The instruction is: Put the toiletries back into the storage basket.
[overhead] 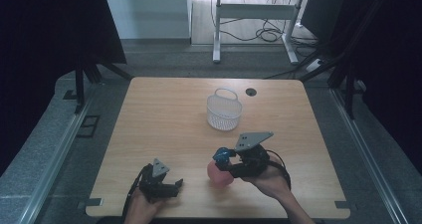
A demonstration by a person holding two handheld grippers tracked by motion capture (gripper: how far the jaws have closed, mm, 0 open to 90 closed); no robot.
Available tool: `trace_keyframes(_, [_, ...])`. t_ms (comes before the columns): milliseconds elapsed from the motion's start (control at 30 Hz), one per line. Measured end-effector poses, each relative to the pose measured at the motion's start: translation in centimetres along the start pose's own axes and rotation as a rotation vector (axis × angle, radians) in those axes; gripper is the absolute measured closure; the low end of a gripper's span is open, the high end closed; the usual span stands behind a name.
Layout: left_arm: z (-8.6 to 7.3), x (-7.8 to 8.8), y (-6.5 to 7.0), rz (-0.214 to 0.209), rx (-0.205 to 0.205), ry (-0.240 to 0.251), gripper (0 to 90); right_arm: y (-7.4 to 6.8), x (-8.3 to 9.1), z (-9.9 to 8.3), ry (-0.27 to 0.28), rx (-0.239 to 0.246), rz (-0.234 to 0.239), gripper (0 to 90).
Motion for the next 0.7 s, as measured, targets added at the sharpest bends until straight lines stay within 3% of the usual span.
trace_keyframes(700, [0.0, 0.0, 0.0, 0.000, -0.001, -0.002, 11.7, 2.8, 1.0, 1.0, 0.011, -0.034, -0.059, 52.0])
Point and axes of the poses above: each handheld gripper's, and its own axes: x roughly backward along the jaws, z roughly out of its top, y roughly to its right, the point moved 2 cm from there along -x, roughly forward along the jaws, and after that the axes turned 8 degrees about x, right-handed, at the moved point
